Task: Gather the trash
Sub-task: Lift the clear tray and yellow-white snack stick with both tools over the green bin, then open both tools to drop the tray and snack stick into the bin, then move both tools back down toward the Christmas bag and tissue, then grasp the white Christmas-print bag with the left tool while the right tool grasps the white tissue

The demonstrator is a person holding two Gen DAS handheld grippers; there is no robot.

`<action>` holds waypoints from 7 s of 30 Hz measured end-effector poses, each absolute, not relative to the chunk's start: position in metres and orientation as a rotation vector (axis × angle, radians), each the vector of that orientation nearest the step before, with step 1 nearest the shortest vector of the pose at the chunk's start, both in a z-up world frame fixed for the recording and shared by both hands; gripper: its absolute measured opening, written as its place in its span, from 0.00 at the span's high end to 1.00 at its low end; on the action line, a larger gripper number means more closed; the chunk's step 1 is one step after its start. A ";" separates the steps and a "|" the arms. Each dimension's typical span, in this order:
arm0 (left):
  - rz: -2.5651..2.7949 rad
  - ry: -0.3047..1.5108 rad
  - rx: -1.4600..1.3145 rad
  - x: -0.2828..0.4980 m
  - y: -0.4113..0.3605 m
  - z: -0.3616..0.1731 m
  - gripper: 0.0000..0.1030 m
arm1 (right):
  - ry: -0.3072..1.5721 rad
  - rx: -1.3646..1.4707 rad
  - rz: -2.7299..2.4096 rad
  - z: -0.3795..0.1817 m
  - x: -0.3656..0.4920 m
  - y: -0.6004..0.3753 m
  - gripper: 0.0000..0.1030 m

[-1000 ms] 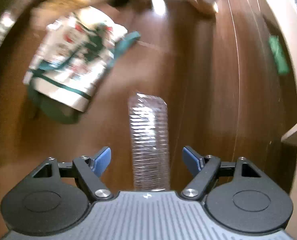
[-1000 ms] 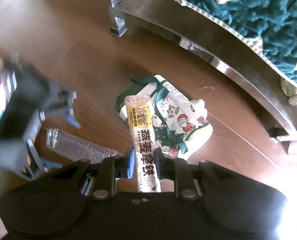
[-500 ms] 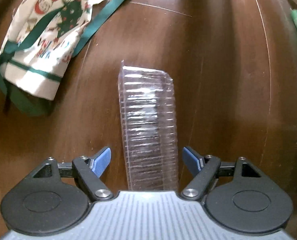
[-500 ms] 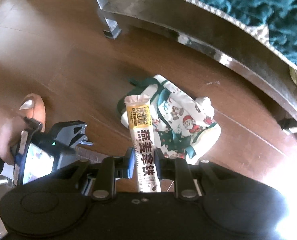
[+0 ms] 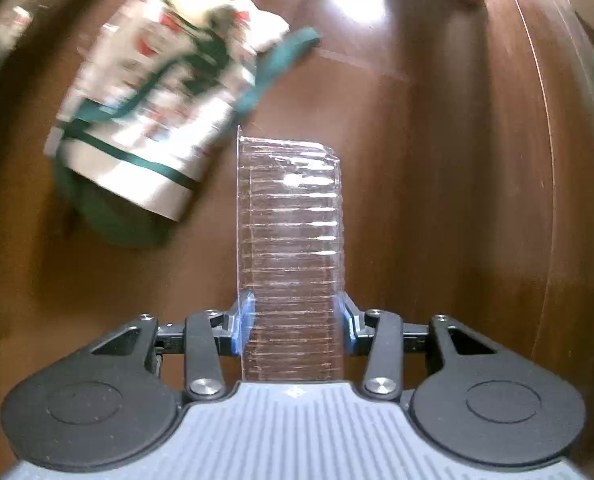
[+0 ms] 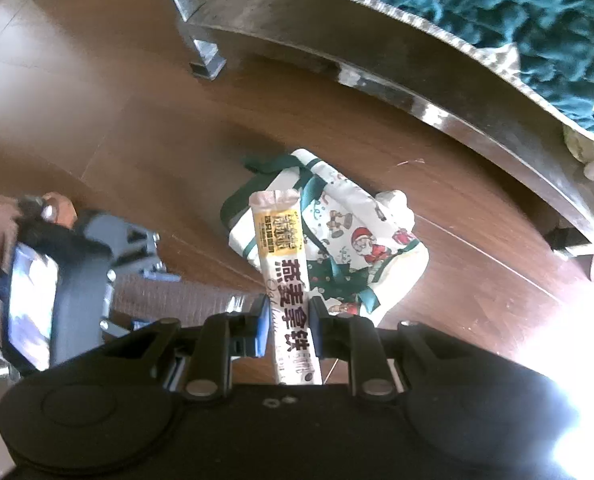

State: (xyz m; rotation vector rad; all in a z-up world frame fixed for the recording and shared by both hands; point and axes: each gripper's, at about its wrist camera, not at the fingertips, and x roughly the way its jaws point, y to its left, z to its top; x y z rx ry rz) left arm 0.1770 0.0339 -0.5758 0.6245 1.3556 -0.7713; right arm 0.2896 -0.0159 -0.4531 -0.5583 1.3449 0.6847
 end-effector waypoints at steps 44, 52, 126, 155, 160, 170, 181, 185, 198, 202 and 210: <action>-0.291 0.631 0.208 0.232 -0.079 0.042 0.58 | 0.329 0.011 0.329 0.064 0.183 -0.272 0.82; -0.381 0.528 0.137 0.249 -0.171 0.127 0.58 | 0.194 0.069 0.154 0.124 0.190 -0.371 0.82; -0.517 0.769 0.211 0.293 -0.309 0.155 0.22 | 0.575 -0.094 0.065 0.126 0.188 -0.424 0.53; -0.262 0.820 -0.005 0.275 -0.001 -0.040 0.00 | 0.940 -0.146 0.480 -0.107 0.264 -0.179 0.45; -0.257 0.893 0.057 0.287 0.031 -0.135 0.00 | 1.057 -0.116 0.451 -0.180 0.306 -0.156 0.45; -0.453 0.995 0.393 0.278 0.024 -0.301 0.00 | 1.267 -0.098 0.435 -0.327 0.373 -0.118 0.45; -0.693 1.084 0.541 0.279 -0.009 -0.439 0.00 | 1.463 -0.073 0.369 -0.475 0.430 -0.086 0.45; -0.724 1.158 0.539 0.283 -0.014 -0.489 0.00 | 1.531 -0.065 0.366 -0.517 0.441 -0.076 0.45; -0.738 1.179 0.691 0.281 -0.017 -0.585 0.03 | 1.629 0.012 0.251 -0.598 0.452 -0.067 0.47; -0.702 1.204 0.704 0.283 -0.014 -0.598 0.29 | 1.624 0.002 0.257 -0.607 0.449 -0.064 0.49; -0.721 1.208 0.647 0.281 -0.003 -0.593 0.68 | 1.620 0.010 0.248 -0.604 0.439 -0.065 0.75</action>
